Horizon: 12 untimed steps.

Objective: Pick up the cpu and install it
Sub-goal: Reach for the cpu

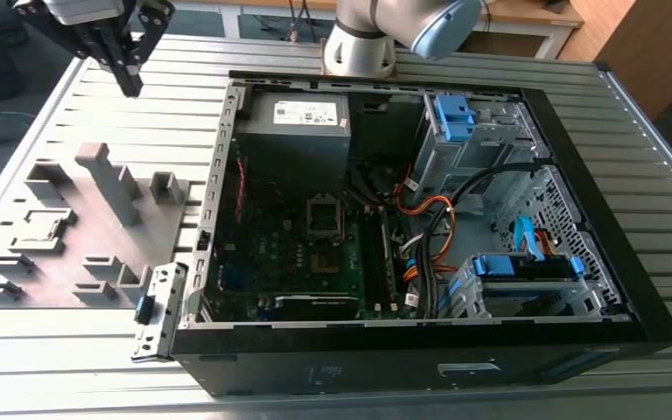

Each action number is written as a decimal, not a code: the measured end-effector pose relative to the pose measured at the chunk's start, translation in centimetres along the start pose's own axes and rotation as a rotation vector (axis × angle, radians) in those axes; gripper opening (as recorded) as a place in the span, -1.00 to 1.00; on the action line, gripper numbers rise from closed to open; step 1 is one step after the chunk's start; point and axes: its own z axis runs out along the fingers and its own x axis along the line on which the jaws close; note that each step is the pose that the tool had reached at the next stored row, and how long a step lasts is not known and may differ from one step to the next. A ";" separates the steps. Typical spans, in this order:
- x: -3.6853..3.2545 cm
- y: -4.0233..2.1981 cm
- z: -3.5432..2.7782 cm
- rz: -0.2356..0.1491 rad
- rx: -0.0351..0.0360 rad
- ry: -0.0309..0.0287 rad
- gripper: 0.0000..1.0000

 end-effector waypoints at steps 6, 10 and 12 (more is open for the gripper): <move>1.46 -0.11 0.08 0.000 0.0000 -0.0009 -0.79; 2.28 -0.17 0.16 0.000 -0.0001 -0.0009 -0.79; 2.63 -0.20 0.20 0.000 -0.0001 -0.0009 -0.79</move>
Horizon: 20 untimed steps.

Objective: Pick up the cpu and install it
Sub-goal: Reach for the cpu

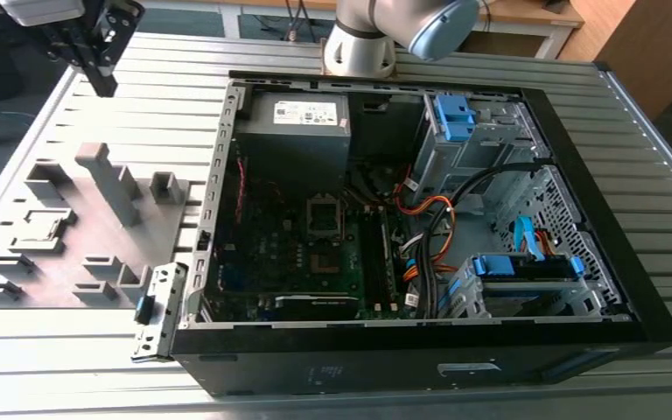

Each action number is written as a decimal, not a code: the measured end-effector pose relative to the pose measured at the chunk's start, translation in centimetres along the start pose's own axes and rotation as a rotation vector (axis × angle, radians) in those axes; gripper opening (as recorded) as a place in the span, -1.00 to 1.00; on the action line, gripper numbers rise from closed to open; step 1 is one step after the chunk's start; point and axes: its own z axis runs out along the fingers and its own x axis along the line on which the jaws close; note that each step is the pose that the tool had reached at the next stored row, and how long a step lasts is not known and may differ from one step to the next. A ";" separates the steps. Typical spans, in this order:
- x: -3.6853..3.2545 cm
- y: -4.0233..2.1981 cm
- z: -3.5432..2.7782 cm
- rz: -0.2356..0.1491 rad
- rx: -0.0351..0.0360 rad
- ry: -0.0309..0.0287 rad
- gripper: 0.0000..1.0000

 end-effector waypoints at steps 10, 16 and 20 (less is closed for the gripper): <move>1.53 -0.11 0.21 0.000 0.0000 0.0000 -0.79; 2.93 -0.17 0.40 0.000 0.0000 0.0000 -0.79; 4.04 -0.23 0.51 0.000 -0.0001 0.0000 -0.79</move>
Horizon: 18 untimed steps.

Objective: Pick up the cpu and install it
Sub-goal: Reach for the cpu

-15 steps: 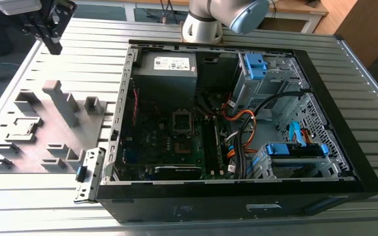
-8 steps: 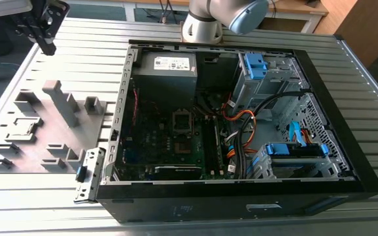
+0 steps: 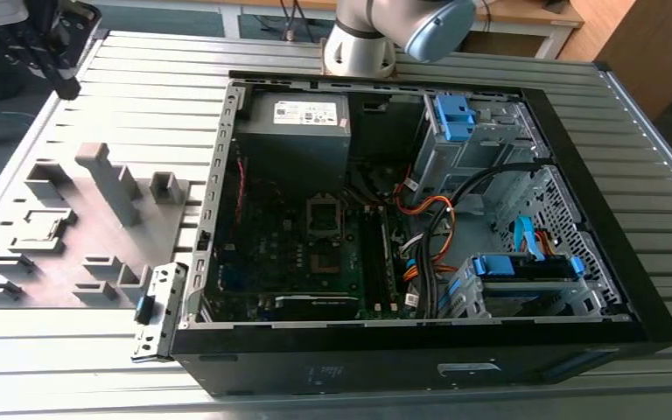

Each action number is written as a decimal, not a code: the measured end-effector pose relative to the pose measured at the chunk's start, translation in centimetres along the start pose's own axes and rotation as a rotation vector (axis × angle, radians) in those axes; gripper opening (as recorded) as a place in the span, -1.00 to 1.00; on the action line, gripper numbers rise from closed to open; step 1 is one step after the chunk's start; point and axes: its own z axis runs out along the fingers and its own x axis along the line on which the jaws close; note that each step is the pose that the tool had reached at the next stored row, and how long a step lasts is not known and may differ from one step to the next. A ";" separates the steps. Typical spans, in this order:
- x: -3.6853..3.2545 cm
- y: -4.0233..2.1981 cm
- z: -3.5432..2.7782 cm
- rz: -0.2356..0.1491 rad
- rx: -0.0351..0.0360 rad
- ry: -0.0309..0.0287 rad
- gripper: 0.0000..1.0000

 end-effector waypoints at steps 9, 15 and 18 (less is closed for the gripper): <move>2.75 -0.18 0.24 0.000 0.0001 0.0000 -0.79; 4.38 -0.31 0.54 0.000 0.0001 0.0001 -0.79; 5.26 -0.39 0.72 0.000 0.0001 0.0000 -0.79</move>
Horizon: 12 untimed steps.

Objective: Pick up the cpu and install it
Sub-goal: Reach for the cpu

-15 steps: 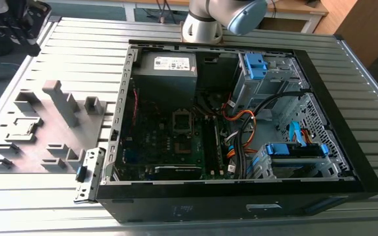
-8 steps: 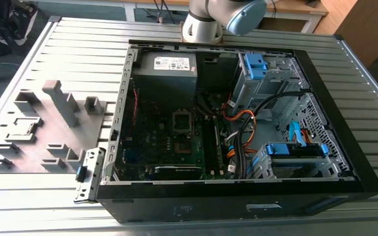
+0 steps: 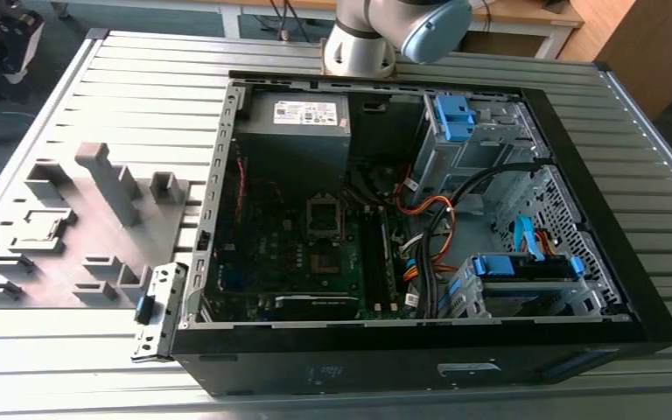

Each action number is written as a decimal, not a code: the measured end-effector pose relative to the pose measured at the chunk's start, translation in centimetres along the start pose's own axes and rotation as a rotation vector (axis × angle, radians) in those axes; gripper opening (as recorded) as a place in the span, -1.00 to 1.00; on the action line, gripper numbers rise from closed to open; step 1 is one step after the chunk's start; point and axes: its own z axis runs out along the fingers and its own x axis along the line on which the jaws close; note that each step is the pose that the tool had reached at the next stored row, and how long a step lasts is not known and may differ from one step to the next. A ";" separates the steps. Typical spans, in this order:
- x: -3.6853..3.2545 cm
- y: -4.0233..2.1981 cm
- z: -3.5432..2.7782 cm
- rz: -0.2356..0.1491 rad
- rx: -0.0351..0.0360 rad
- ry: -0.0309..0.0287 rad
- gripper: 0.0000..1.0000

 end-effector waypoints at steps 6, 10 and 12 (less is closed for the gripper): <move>1.00 -0.09 0.21 0.000 0.0000 0.0000 -0.79; 1.02 -0.08 0.21 0.000 0.0000 0.0000 -0.79; 1.02 -0.09 0.21 0.000 0.0000 0.0000 -0.79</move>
